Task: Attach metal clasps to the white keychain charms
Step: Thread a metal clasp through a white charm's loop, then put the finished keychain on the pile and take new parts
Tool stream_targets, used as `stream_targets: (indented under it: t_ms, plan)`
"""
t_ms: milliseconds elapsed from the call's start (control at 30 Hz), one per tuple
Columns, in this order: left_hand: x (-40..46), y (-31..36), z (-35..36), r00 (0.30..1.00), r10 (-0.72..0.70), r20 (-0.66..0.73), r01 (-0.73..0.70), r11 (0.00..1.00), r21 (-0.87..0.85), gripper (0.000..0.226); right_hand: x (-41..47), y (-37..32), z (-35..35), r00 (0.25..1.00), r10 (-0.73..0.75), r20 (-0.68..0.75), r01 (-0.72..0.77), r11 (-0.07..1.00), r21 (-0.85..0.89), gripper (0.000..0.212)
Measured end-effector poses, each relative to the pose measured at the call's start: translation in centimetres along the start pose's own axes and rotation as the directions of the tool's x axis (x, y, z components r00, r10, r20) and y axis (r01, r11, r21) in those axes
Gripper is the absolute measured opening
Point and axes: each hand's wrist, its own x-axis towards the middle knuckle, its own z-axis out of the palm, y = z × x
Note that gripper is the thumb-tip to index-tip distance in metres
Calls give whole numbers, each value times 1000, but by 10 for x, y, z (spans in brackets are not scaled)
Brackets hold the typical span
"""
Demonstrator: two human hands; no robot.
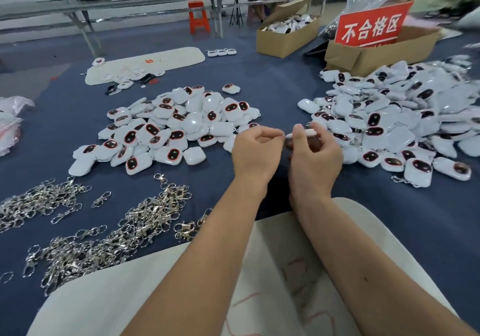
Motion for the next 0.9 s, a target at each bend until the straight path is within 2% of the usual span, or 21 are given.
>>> stream_targets:
  t_ms: [33,100,133,200,300,367,400,433,500,567,633,733,800,833,900]
  plan:
    - [1,4,8,996,62,69,-63,998,8,13,3,-3,-4,996,-57,-68,57,998,-4,57]
    - [0,11,19,967,218,134,-230,970,79,15,8,-6,-10,988,-131,-86,135,990,48,84]
    - [-1,10,20,949,288,128,-305,942,138,16,10,-5,-11,987,-145,-62,148,987,54,94]
    - [-3,4,14,926,370,74,-376,886,270,18,12,-2,-12,986,-169,5,169,984,-56,100]
    - [-5,-8,-11,916,400,22,-350,772,532,23,5,1,-7,959,-231,162,271,914,-302,74]
    - [-4,-16,-33,925,373,67,-291,583,759,28,-4,2,-1,893,-341,295,441,798,-410,55]
    - [-4,-19,-44,928,351,124,-294,488,822,32,-9,2,2,850,-377,369,514,746,-422,48]
    - [-4,-22,-54,926,331,183,-323,442,837,34,-14,2,4,810,-393,436,569,706,-421,42]
    - [-5,-24,-69,917,319,241,-369,448,814,31,-22,2,8,732,-407,547,650,658,-380,31]
    - [-9,-24,-80,906,353,232,-375,421,826,26,-28,2,10,663,-413,625,696,647,-311,25]
    - [-12,-26,-92,906,379,190,-361,455,814,25,-35,3,13,597,-415,687,721,653,-232,30]
    - [-15,-27,-108,924,376,68,-331,699,634,18,-39,5,15,500,-356,789,714,686,-143,55]
    - [-18,-27,-115,933,359,-32,-302,826,475,12,-39,3,17,414,-307,857,721,686,-102,64]
    - [-21,-29,-119,940,331,-80,-273,874,401,13,-38,3,18,387,-307,869,729,679,-85,60]
    - [-28,-31,-123,966,228,-123,-196,954,226,10,-35,3,18,379,-353,856,739,671,-51,39]
